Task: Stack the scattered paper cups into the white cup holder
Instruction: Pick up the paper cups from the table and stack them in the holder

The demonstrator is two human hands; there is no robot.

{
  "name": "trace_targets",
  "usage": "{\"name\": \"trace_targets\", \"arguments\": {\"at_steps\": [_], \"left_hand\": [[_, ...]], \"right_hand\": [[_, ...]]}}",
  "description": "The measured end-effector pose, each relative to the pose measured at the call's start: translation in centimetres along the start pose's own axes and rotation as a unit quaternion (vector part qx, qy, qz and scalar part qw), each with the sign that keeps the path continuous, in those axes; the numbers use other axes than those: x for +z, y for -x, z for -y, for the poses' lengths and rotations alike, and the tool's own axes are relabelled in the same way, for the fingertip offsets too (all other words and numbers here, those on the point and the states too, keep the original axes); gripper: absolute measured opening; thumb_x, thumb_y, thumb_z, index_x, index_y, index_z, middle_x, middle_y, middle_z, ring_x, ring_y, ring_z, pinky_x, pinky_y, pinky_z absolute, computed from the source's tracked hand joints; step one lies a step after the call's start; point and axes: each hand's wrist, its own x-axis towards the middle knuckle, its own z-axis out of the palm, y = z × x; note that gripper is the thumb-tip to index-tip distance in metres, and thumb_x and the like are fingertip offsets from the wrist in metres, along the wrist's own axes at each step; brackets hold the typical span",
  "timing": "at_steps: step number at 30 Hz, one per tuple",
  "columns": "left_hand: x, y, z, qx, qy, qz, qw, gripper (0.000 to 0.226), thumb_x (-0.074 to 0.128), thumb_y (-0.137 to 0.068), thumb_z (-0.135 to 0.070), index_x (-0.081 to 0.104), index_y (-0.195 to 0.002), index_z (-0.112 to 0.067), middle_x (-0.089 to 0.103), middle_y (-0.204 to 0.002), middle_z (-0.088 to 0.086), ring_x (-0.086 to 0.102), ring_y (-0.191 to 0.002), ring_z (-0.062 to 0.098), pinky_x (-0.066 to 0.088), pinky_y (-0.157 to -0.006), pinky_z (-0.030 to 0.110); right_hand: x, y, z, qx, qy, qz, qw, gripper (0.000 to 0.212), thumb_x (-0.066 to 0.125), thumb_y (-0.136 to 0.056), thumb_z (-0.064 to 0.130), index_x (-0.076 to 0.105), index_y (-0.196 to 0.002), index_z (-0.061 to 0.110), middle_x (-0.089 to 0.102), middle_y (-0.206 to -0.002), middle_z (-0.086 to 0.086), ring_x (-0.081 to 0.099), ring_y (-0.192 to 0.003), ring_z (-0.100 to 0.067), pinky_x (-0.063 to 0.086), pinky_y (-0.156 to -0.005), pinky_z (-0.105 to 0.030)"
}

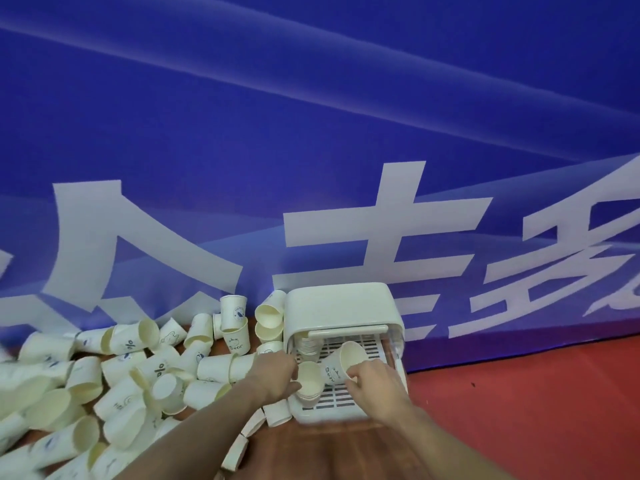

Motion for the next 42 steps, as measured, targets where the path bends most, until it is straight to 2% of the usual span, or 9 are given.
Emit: {"name": "trace_targets", "arguments": {"at_steps": [3, 6, 11, 21, 24, 27, 29, 33, 42], "left_hand": [[-0.1, 1.4, 1.9, -0.025, 0.006, 0.001, 1.0, 0.032, 0.058, -0.092, -0.046, 0.069, -0.112, -0.023, 0.064, -0.117, 0.003, 0.06, -0.108, 0.021, 0.046, -0.087, 0.031], [0.0, 3.1, 3.8, -0.049, 0.01, 0.002, 0.999, 0.033, 0.058, -0.091, -0.047, 0.071, -0.11, -0.024, 0.066, -0.112, 0.001, 0.06, -0.105, 0.02, 0.046, -0.083, 0.031], [0.6, 5.2, 6.4, -0.086, 0.018, 0.018, 0.996, 0.032, 0.055, -0.092, -0.047, 0.069, -0.11, -0.024, 0.065, -0.112, 0.003, 0.06, -0.105, 0.022, 0.045, -0.082, 0.032], [2.8, 7.4, 8.8, -0.117, 0.025, 0.031, 0.992, 0.031, 0.055, -0.092, -0.047, 0.068, -0.112, -0.026, 0.064, -0.115, 0.001, 0.061, -0.105, 0.02, 0.047, -0.085, 0.033], [2.8, 7.9, 9.8, -0.129, 0.029, 0.027, 0.991, 0.028, 0.056, -0.092, -0.046, 0.068, -0.11, -0.027, 0.064, -0.113, 0.0, 0.062, -0.103, 0.02, 0.048, -0.084, 0.033], [2.4, 8.5, 10.9, -0.145, 0.027, 0.019, 0.989, 0.028, 0.057, -0.091, -0.042, 0.069, -0.109, -0.024, 0.066, -0.11, 0.001, 0.063, -0.1, 0.02, 0.046, -0.08, 0.031], [2.1, 9.1, 11.8, -0.158, 0.023, 0.015, 0.987, 0.027, 0.057, -0.09, -0.039, 0.069, -0.108, -0.023, 0.068, -0.109, 0.002, 0.064, -0.099, 0.021, 0.046, -0.079, 0.031], [1.6, 11.0, 14.4, -0.197, 0.023, 0.007, 0.98, 0.027, 0.057, -0.089, -0.039, 0.071, -0.106, -0.024, 0.065, -0.105, -0.002, 0.063, -0.1, 0.02, 0.048, -0.081, 0.03], [2.5, 16.6, 21.7, -0.265, 0.009, 0.017, 0.964, 0.027, 0.056, -0.09, -0.035, 0.068, -0.111, -0.023, 0.065, -0.115, 0.002, 0.063, -0.106, 0.022, 0.049, -0.084, 0.031]], "right_hand": [[0.8, -0.7, 1.4, -0.056, 0.072, 0.006, 0.996, 0.025, 0.047, -0.097, 0.032, 0.064, -0.084, 0.019, 0.065, -0.084, -0.007, 0.064, -0.09, -0.03, 0.042, -0.07, -0.034], [1.8, -1.7, 2.5, -0.081, 0.149, 0.034, 0.985, 0.025, 0.046, -0.098, 0.022, 0.07, -0.103, 0.018, 0.069, -0.101, -0.009, 0.065, -0.097, -0.031, 0.05, -0.081, -0.036], [2.9, -2.5, 3.6, -0.094, 0.222, 0.079, 0.967, 0.039, 0.045, -0.089, 0.001, 0.064, -0.118, 0.017, 0.065, -0.117, -0.009, 0.061, -0.109, -0.032, 0.047, -0.087, -0.036], [4.9, -3.8, 4.9, -0.082, 0.232, 0.117, 0.962, 0.05, 0.047, -0.087, 0.002, 0.048, -0.133, 0.019, 0.062, -0.121, -0.011, 0.057, -0.114, -0.029, 0.045, -0.087, -0.034], [4.9, -3.8, 5.9, -0.093, 0.213, 0.108, 0.967, 0.044, 0.046, -0.09, 0.011, 0.041, -0.133, 0.02, 0.064, -0.118, -0.009, 0.06, -0.111, -0.03, 0.043, -0.086, -0.035], [4.6, -4.1, 7.4, -0.12, 0.183, 0.09, 0.972, 0.04, 0.044, -0.091, 0.022, 0.045, -0.13, 0.021, 0.064, -0.117, -0.009, 0.061, -0.109, -0.031, 0.045, -0.086, -0.037], [4.2, -4.7, 8.8, -0.145, 0.165, 0.074, 0.973, 0.038, 0.041, -0.09, 0.022, 0.049, -0.127, 0.02, 0.065, -0.116, -0.01, 0.061, -0.108, -0.031, 0.045, -0.083, -0.037], [3.5, -5.5, 12.2, -0.196, 0.164, 0.047, 0.966, 0.029, 0.039, -0.092, 0.022, 0.054, -0.115, 0.018, 0.066, -0.11, -0.01, 0.061, -0.101, -0.031, 0.034, -0.068, -0.034], [5.6, -7.1, 19.5, -0.219, 0.167, 0.064, 0.959, 0.029, 0.043, -0.089, 0.021, 0.06, -0.113, 0.017, 0.064, -0.111, -0.009, 0.061, -0.103, -0.031, 0.038, -0.073, -0.033]]}}
